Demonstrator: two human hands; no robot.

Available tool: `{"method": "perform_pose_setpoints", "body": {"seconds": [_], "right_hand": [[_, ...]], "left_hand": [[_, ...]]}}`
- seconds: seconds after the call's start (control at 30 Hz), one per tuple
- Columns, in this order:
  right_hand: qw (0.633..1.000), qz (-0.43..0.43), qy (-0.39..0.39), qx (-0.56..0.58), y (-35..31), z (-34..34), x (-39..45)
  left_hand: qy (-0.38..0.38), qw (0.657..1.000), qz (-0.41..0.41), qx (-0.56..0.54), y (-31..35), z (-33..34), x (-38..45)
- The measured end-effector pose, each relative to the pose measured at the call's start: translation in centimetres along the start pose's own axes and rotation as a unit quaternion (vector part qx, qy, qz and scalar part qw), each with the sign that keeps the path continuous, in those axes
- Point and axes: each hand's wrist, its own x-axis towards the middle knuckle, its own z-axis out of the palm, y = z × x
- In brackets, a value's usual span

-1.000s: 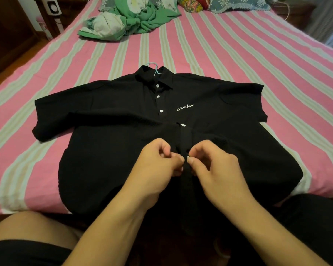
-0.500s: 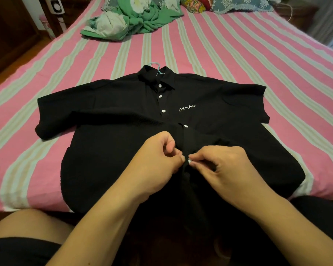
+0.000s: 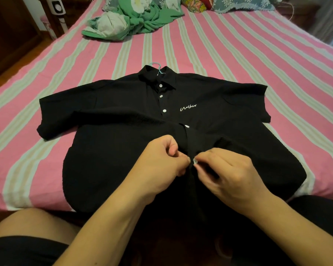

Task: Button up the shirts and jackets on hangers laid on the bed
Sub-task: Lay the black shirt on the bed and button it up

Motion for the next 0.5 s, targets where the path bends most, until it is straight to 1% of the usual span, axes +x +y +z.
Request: {"method": "perform_pose_setpoints", "body": {"seconds": [0.07, 0.1, 0.13, 0.17, 0.2, 0.27, 0.3, 0.33, 0.37, 0.4, 0.43, 0.5], "right_hand": [[0.997, 0.050, -0.004, 0.050, -0.3, 0.2, 0.2], [0.991, 0.101, -0.010, 0.086, -0.6, 0.2, 0.3], [0.976, 0.171, -0.018, 0.137, -0.9, 0.2, 0.5], [0.942, 0.258, -0.035, 0.212, -1.1, 0.0, 0.8], [0.885, 0.345, -0.062, 0.306, -1.2, -0.2, 1.2], [0.739, 0.480, -0.122, 0.457, -1.0, -0.6, 2.0], [0.661, 0.530, -0.143, 0.512, -0.7, -0.8, 2.3], [0.590, 0.566, -0.153, 0.555, -0.4, -1.0, 2.5], [0.534, 0.589, -0.154, 0.586, -0.2, -1.2, 2.7], [0.515, 0.595, -0.156, 0.597, -0.1, -1.3, 2.7], [0.541, 0.586, -0.166, 0.580, 0.0, -1.3, 2.7], [0.655, 0.552, -0.168, 0.487, 0.0, -1.4, 2.4]], "left_hand": [[0.009, 1.000, -0.006, -0.004, -0.3, 0.3, 0.1], [0.011, 1.000, -0.013, -0.012, -0.5, 0.4, 0.2], [0.011, 1.000, -0.016, -0.021, -0.6, 0.4, 0.2], [0.013, 1.000, -0.012, -0.016, -0.8, 0.3, 0.1], [0.018, 1.000, 0.004, 0.015, -0.8, 0.3, 0.0], [0.040, 0.990, 0.061, 0.125, -1.1, 0.4, -0.4], [0.052, 0.980, 0.088, 0.171, -1.1, 0.5, -0.6], [0.058, 0.974, 0.106, 0.193, -1.2, 0.7, -0.8], [0.054, 0.972, 0.110, 0.199, -1.3, 0.7, -0.9], [0.037, 0.977, 0.098, 0.187, -1.5, 0.6, -0.9], [0.008, 0.985, 0.073, 0.154, -1.6, 0.5, -1.0], [-0.067, 0.994, -0.001, 0.084, -1.6, 0.1, -1.2]]}}
